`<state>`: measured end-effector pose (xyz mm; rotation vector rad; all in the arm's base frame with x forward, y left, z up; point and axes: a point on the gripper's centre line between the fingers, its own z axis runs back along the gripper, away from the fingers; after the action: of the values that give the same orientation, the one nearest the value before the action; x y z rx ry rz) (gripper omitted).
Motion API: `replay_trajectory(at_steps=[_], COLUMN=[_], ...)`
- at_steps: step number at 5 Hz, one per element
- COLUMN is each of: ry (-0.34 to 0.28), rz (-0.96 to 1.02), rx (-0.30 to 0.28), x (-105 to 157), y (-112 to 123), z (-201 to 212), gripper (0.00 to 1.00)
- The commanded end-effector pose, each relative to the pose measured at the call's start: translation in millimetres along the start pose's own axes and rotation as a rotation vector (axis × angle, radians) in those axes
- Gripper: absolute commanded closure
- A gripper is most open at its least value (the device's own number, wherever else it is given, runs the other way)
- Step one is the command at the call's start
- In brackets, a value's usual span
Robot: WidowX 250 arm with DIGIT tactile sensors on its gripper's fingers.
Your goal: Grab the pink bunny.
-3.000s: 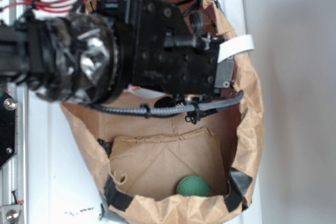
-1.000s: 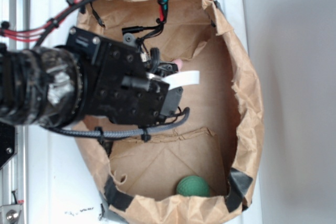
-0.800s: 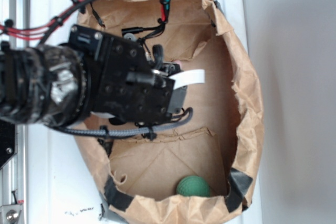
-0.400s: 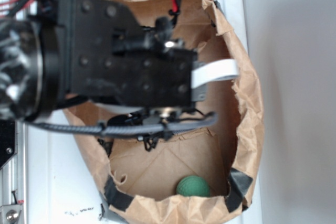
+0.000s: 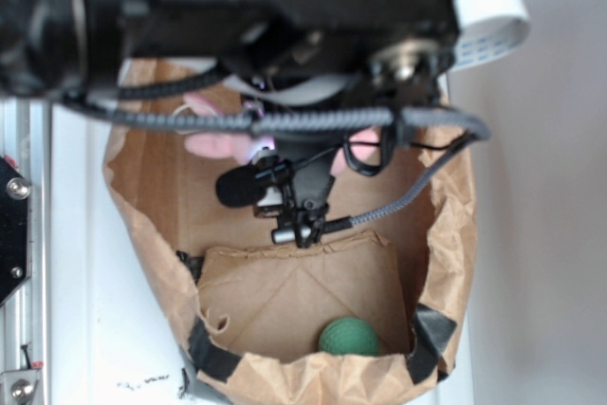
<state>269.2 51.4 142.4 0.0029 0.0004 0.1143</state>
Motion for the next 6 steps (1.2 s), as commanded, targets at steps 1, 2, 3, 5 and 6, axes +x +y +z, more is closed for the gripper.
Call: replay_trajectory(at_steps=[1,2,3,5,6], ry=[-0.089,-0.123,-0.155,-0.173,-0.234], rz=[-0.068,-0.091,-0.091,-0.083,-0.084], rx=[-0.028,-0.058,-0.103,-0.131,-0.142], x=[-12,-17,-16,-15,-20], y=[10,8,5,-7,-9], z=[34,39,48,58,54], gripper=[1.00,1.00,1.00,1.00,1.00])
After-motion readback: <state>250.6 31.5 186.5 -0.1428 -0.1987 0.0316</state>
